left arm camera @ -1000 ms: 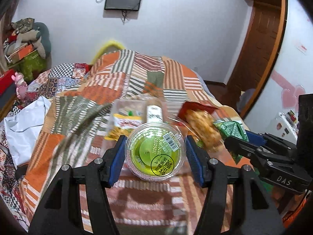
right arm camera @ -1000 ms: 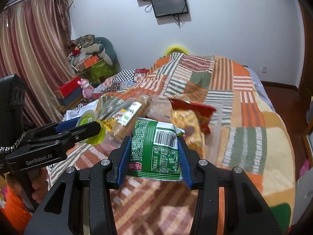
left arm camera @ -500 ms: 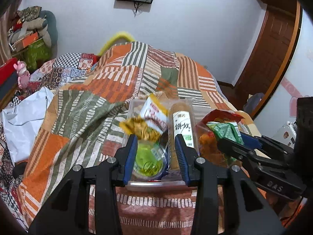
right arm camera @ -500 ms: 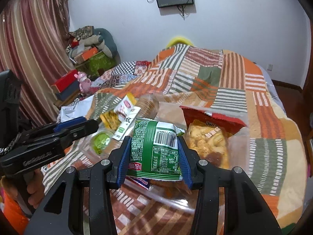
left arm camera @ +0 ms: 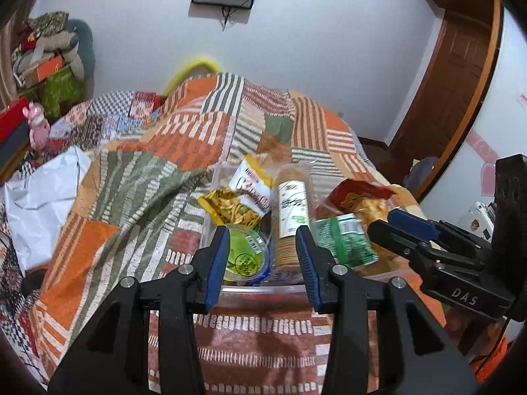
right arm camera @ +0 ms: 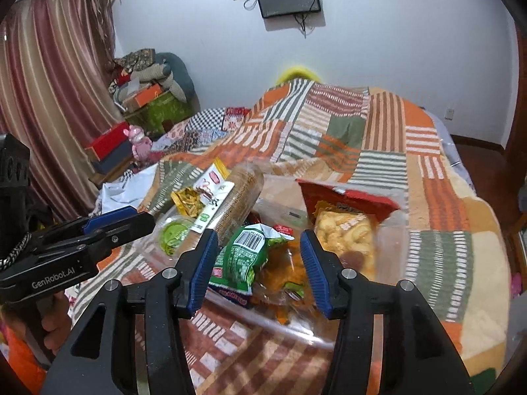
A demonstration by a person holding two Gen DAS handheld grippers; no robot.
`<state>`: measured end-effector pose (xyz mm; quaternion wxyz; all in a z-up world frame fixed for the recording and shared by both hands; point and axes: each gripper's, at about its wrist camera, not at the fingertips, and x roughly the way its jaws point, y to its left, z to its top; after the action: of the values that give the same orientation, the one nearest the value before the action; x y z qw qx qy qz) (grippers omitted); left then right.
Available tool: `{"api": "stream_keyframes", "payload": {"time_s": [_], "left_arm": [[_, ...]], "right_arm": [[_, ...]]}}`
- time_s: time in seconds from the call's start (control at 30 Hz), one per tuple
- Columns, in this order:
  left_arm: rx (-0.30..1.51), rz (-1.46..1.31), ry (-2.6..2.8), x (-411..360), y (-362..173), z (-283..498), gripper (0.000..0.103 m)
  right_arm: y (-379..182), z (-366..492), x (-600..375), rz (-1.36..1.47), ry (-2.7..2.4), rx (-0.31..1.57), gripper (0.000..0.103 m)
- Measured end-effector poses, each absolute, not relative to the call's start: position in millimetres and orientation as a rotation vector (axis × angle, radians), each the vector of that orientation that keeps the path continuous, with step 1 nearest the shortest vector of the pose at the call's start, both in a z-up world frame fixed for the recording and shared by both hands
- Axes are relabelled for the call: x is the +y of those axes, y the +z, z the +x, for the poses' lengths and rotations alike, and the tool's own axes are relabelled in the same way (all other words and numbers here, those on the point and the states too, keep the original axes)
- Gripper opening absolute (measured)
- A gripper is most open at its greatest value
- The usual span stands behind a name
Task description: Organize snacks
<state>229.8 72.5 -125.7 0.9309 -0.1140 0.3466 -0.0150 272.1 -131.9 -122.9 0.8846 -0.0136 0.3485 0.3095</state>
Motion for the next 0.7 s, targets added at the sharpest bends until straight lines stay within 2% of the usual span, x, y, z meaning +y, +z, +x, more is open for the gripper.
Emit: {"api": "stream_keyframes", "payload": {"time_s": [0.13, 0.23, 0.4, 0.47, 0.6, 0.7], "left_arm": [[0.634, -0.199, -0.036, 61.1, -97.9, 207.0, 0.053], [0.576, -0.186, -0.043, 53.0, -74.4, 188.7, 0.056], [0.476, -0.152, -0.045, 38.9, -39.5, 155.9, 0.063], [0.439, -0.134, -0.041, 33.5, -28.9, 143.6, 0.071], [0.390, -0.108, -0.039, 24.5, -12.4, 120.8, 0.079], [0.365, -0.097, -0.033, 20.1, -6.6, 107.4, 0.086]], "right_arm": [[-101.2, 255.0, -150.3, -0.018, 0.617, 0.672, 0.048], [-81.7, 238.5, -164.5, -0.012, 0.605, 0.625, 0.049], [-51.7, 207.9, -185.1, 0.018, 0.572, 0.538, 0.070], [-40.9, 194.6, -190.1, 0.028, 0.557, 0.504, 0.071], [-27.9, 174.1, -195.3, 0.034, 0.538, 0.459, 0.082], [-22.8, 162.6, -196.8, 0.023, 0.501, 0.424, 0.084]]}}
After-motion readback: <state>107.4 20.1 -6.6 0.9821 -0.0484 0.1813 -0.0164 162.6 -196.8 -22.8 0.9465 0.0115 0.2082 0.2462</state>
